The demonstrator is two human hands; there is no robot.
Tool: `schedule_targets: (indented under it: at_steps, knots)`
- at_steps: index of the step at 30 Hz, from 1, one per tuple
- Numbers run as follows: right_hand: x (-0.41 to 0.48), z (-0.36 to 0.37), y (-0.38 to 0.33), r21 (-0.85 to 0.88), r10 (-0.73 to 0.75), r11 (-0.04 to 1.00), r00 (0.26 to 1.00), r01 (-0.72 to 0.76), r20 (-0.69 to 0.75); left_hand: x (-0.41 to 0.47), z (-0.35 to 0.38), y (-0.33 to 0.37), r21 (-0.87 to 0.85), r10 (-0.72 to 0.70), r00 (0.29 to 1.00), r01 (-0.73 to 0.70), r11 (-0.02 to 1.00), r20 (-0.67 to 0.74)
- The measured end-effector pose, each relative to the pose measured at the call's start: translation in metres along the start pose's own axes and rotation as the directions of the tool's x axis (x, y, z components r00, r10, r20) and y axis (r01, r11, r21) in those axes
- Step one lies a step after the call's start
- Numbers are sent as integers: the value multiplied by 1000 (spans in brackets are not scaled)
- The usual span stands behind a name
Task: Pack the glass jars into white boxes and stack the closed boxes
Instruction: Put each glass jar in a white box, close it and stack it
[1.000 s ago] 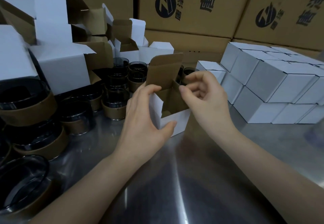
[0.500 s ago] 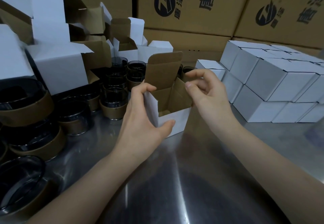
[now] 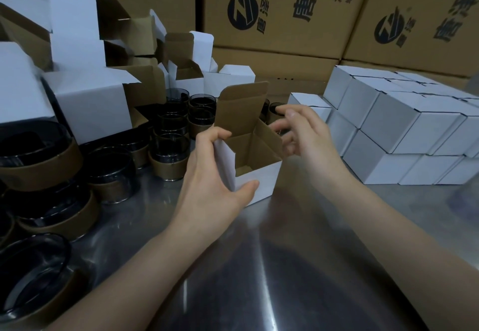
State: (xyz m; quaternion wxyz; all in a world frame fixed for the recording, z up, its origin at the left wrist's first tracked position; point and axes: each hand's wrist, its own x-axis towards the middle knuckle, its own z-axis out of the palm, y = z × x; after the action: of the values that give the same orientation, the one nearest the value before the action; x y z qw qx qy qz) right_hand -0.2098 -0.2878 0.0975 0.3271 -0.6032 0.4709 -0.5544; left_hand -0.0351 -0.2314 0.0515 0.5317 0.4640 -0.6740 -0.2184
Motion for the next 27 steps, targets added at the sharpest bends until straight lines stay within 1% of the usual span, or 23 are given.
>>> schedule_targets:
  at_steps: [2,4,6,8,11,15,18,19,23,25,27]
  knots:
    - [18,-3,9,-112,51,992,994,-62,-96,0,0,1,-1,-2,1000,2,1000,5]
    - [38,-6,19,-297,72,949,991,-103,-113,0,0,2,-3,0,1000,0,1000,13]
    - [58,-9,28,-474,85,874,994,-108,-69,0,-1,3,-3,-4,1000,4,1000,19]
    - [76,-12,32,-634,72,770,997,-71,-25,-1,-1,4,-6,-16,1000,16,1000,26]
    - [98,-15,33,-780,112,625,993,-37,42,-1,-1,4,-5,-19,999,19,1000,30]
    - [117,-15,35,-890,186,457,979,-11,83,-2,-1,4,-18,-22,999,23,1000,33]
    - [125,-14,36,-939,166,341,981,42,104,-2,-1,5,-11,-20,999,20,1000,28]
    - [127,-13,37,-946,166,319,980,53,111,-2,-1,5,-9,-15,1000,15,1000,27]
    - [129,-10,43,-956,174,286,978,66,119,-2,-1,5,-9,-7,1000,7,1000,26]
    - [128,-10,45,-948,143,310,982,72,122,-2,0,5,-7,-4,999,4,1000,31]
    - [126,-12,43,-930,138,359,982,74,131,-2,-1,4,-7,-2,999,2,1000,33]
